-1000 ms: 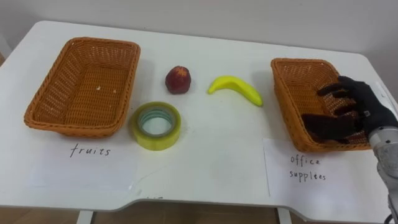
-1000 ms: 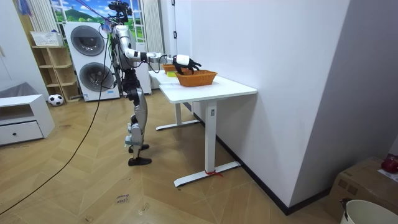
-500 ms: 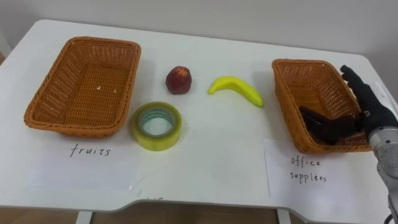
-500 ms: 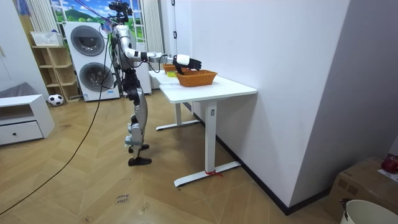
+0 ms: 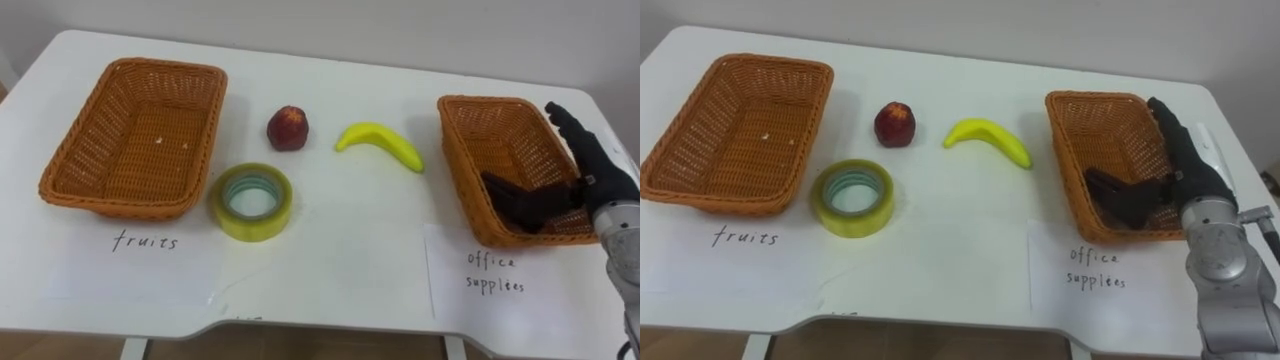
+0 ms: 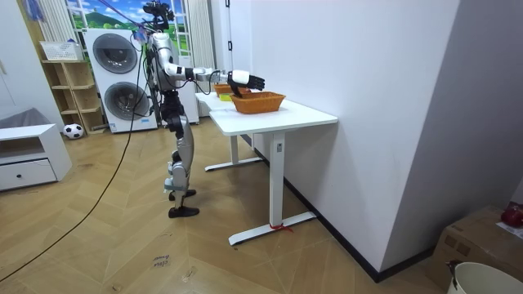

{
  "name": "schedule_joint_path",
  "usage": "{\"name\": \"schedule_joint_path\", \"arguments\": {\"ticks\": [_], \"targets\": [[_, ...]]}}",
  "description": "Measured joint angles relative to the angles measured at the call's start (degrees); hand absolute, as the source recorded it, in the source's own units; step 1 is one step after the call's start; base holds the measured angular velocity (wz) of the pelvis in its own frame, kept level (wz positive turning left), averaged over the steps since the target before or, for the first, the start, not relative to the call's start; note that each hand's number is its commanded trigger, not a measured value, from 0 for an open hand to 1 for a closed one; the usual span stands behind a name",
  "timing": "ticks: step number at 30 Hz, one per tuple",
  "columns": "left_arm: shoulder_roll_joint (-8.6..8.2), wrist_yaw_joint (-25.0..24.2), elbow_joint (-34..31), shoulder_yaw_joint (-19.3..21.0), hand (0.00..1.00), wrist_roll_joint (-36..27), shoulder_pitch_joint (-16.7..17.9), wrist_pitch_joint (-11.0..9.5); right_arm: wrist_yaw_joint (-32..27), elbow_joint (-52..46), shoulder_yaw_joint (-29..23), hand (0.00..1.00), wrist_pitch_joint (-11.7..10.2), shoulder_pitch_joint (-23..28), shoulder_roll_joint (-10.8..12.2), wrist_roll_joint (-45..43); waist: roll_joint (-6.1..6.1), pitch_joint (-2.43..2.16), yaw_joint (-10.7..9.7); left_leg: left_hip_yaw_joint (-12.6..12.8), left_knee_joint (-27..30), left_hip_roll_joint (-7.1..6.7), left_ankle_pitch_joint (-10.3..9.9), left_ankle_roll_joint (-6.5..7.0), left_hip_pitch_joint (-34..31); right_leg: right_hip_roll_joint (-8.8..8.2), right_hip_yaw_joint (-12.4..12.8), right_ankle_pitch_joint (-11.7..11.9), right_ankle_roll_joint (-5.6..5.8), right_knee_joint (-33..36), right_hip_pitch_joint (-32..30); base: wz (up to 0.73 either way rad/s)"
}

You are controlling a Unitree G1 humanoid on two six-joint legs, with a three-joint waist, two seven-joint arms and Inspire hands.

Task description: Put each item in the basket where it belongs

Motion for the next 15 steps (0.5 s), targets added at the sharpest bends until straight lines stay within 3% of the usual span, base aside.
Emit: {"name": "schedule_joint_path", "arguments": {"ticks": [11,15], "targets": [[0.13,-1.75,-0.03,0.68,0.00,-0.03,0.01,0.00,-2.06,-3.93,-0.22,0.00,-0.31,-0.03,0.00,3.08,-0.06,0.08,0.34,0.16,0.02,0.02,0.00,0.00,0.01,-0.03,0.03,0.00,0.00,0.03,-0.03,0.00],[0.05,-1.95,-1.03,0.64,0.00,0.02,0.19,0.09,-2.06,-10.32,-0.69,0.00,-0.24,-0.39,-0.01,3.53,0.16,0.13,0.32,0.22,0.04,0.04,0.00,0.00,0.04,-0.03,0.05,0.00,0.00,0.07,0.00,0.00]]}}
